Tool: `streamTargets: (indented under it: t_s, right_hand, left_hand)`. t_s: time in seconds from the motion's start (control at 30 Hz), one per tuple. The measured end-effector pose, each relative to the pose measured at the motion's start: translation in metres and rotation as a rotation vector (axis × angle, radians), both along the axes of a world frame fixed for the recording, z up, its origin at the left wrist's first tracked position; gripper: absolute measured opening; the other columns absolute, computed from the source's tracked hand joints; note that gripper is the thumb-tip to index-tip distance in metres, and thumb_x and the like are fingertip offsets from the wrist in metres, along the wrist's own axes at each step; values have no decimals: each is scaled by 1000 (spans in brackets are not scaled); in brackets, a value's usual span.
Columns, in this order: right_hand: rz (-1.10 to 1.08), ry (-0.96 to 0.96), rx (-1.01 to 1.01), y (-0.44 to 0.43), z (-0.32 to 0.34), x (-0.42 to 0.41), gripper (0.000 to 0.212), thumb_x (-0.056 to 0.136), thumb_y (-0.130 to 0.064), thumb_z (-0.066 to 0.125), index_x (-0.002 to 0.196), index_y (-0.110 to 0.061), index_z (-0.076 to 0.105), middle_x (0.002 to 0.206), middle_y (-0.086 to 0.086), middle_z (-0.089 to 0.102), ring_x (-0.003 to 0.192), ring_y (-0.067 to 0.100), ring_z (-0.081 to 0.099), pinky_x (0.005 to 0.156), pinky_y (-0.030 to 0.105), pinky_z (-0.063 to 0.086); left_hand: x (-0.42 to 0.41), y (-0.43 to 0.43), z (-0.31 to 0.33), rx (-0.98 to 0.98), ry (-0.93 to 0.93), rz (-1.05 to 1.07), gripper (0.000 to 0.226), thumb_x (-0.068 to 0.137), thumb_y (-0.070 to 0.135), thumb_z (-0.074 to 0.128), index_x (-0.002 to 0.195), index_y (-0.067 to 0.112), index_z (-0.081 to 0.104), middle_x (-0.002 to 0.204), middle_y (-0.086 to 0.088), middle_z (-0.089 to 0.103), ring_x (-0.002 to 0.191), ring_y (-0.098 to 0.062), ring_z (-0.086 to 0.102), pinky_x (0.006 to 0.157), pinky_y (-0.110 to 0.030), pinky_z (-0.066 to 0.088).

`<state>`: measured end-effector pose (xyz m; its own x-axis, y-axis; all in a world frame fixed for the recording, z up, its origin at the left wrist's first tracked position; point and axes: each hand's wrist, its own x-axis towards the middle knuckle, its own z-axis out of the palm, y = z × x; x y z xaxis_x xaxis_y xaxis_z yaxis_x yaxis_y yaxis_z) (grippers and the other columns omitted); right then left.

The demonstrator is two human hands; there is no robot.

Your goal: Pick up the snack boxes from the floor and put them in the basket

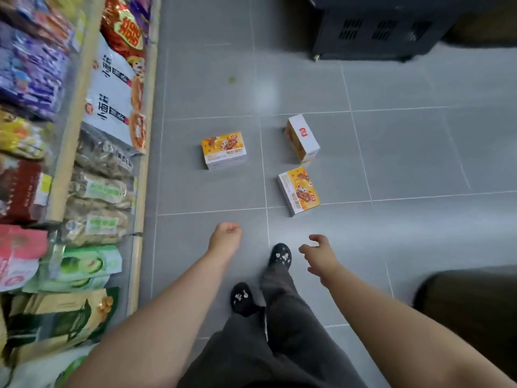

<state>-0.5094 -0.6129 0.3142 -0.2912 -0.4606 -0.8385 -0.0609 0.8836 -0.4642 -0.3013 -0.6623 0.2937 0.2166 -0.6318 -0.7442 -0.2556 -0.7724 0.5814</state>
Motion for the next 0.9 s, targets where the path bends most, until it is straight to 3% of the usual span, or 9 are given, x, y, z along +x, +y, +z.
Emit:
streamTargets:
  t_s: [0.1,0.2,0.37,0.43,0.5,0.63,0.7,0.8,0.9]
  right_hand:
    - [-54,-26,29,-28,-9,-27,47,92,-15,53,136,-16,37,87,3,52,77,17,50,77,37,44]
    - [-79,-34,73,-60,-19,-54,50,91,-16,54,138,-17,37,105,12,53,91,24,52,85,42,48]
    - [-89,-31,83,-113,-49,-98,50,89,-17,57,135,-18,38,96,10,56,91,26,54,79,39,48]
    - [-136,-20,95,-135,-73,-117,50,89,-17,58,135,-18,39,99,11,57,91,26,55,77,38,48]
    - [-190,-29,119,-152,-99,-130,48,90,-16,58,135,-18,39,107,16,56,98,29,56,79,40,49]
    - [-295,-85,158,-179,-170,-150,51,90,-16,59,137,-22,39,116,20,57,107,32,58,92,47,50]
    - [-355,-108,167,-194,-223,-160,55,90,-17,59,139,-25,37,118,17,58,102,28,57,90,45,50]
    - [-432,-134,194,-212,-307,-174,59,90,-19,60,142,-29,34,114,11,57,103,26,56,84,40,52]
    - [-493,-164,240,-228,-383,-184,64,91,-20,60,146,-31,29,131,11,51,114,31,53,88,44,50]
  left_hand:
    - [-28,-43,-6,25,6,-41,17,88,14,51,103,16,59,101,-12,65,86,-19,55,76,-27,41]
    - [-54,-80,-16,52,12,-80,22,87,15,52,108,13,60,87,-8,63,83,-20,56,75,-28,42]
    - [-91,-140,-47,75,6,-110,14,89,13,50,101,18,56,92,-9,66,78,-19,58,68,-26,44]
    - [-111,-168,-69,99,8,-106,16,91,11,47,104,17,54,79,-1,59,72,-17,56,59,-26,42]
    - [-130,-190,-92,131,-13,-132,18,91,13,48,108,17,55,76,2,57,78,-21,59,62,-27,45]
    - [-165,-238,-163,194,-28,-231,29,89,18,52,118,19,55,92,-4,61,86,-23,58,60,-24,44]
    - [-184,-268,-215,193,-35,-281,36,88,20,53,124,20,52,100,-5,61,87,-23,60,63,-25,45]
    - [-207,-310,-296,200,-15,-311,37,90,19,52,127,21,49,91,0,56,86,-21,55,71,-29,47]
    - [-217,-343,-374,240,-43,-364,50,90,25,53,139,26,39,125,-4,53,110,-23,54,83,-34,49]
